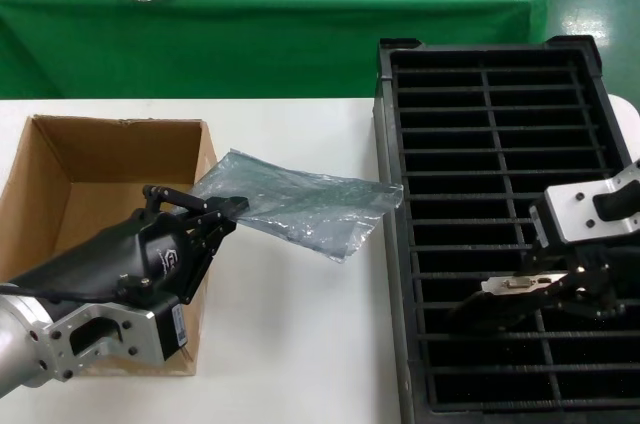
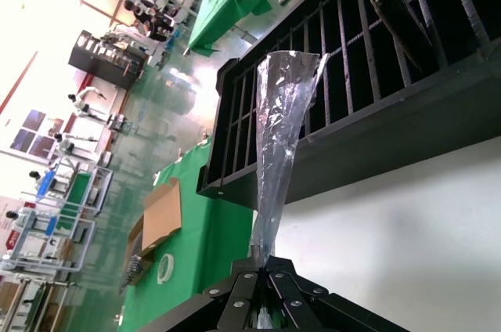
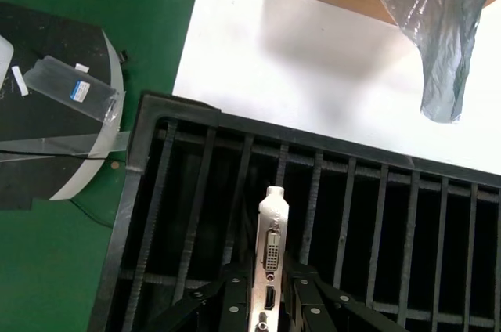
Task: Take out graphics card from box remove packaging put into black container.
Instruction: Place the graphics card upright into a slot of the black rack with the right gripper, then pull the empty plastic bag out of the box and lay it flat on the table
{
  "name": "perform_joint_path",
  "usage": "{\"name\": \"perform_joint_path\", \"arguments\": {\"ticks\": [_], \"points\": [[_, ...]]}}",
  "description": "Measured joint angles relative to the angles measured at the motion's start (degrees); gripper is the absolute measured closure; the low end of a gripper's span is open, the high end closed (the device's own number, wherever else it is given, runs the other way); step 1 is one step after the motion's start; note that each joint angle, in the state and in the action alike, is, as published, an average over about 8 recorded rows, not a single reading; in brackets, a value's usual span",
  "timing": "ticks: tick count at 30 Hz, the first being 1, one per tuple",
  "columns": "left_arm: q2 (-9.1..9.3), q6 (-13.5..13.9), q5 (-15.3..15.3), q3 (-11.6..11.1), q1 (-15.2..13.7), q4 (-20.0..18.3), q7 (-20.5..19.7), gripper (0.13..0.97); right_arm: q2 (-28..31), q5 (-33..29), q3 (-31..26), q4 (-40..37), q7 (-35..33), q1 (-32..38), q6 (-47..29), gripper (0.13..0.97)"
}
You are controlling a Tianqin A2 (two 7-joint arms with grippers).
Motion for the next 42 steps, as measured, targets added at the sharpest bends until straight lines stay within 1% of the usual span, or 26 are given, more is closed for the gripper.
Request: {"name": "perform_joint_path", "arguments": {"ticks": [7, 12, 15, 19, 25, 27, 28, 32, 34, 36, 37, 39, 41, 42], "points": [[0.00, 0.00, 0.00, 0.00, 0.00, 0.00, 0.00, 0.958, -0.77, -0.30, 0.06, -0.39, -0.50, -0.33, 0.00, 0.872], [0.00, 0.00, 0.00, 0.00, 0.00, 0.00, 0.00, 0.958, -0.62, -0.27, 0.53, -0.06, -0.76, -0.42, 0.00, 0.808], [0.00, 0.00, 0.00, 0.00, 0.00, 0.00, 0.00, 0.958, -0.14, -0.40, 1.54, 0.65, -0.90, -0.72, 0.07, 0.770], [0.00, 0.00, 0.00, 0.00, 0.00, 0.00, 0.00, 0.958, 1.27, -1.77, 4.24, 2.77, -0.99, -2.33, 1.09, 0.770], [0.00, 0.00, 0.00, 0.00, 0.00, 0.00, 0.00, 0.958, 4.25, -6.35, 8.29, 7.24, -0.74, -6.66, 4.89, 0.645], [0.00, 0.00, 0.00, 0.00, 0.00, 0.00, 0.00, 0.958, 4.76, -7.24, 8.84, 8.01, -0.63, -7.47, 5.66, 0.603], [0.00, 0.00, 0.00, 0.00, 0.00, 0.00, 0.00, 0.958, 4.89, -7.47, 8.98, 8.21, -0.59, -7.68, 5.86, 0.603], [0.22, 0.26, 0.23, -0.01, -0.07, -0.07, -0.43, 0.958, 5.01, -7.67, 9.11, 8.39, -0.56, -7.88, 6.04, 0.499], [0.84, 0.93, 0.81, -0.02, -0.27, -0.26, -1.66, 0.958, 5.02, -7.69, 9.12, 8.40, -0.55, -7.89, 6.05, 0.447], [1.85, 2.02, 1.65, -0.08, -0.59, -0.56, -3.70, 0.958, 5.02, -7.69, 9.12, 8.40, -0.55, -7.89, 6.05, 0.394], [2.58, 2.77, 2.19, -0.13, -0.81, -0.75, -5.16, 0.958, 5.02, -7.69, 9.12, 8.41, -0.55, -7.89, 6.05, 0.394], [4.58, 4.77, 3.46, -0.39, -1.39, -1.17, -8.94, 0.958, 5.02, -7.69, 9.12, 8.41, -0.55, -7.89, 6.06, 0.356], [7.44, 7.49, 4.86, -1.04, -2.12, -1.54, -13.53, 0.958, 5.02, -7.69, 9.12, 8.40, -0.55, -7.89, 6.06, 0.317], [9.17, 9.10, 5.63, -1.53, -2.53, -1.67, -16.00, 0.958, 5.02, -7.69, 9.12, 8.40, -0.55, -7.89, 6.05, 0.298]]}}
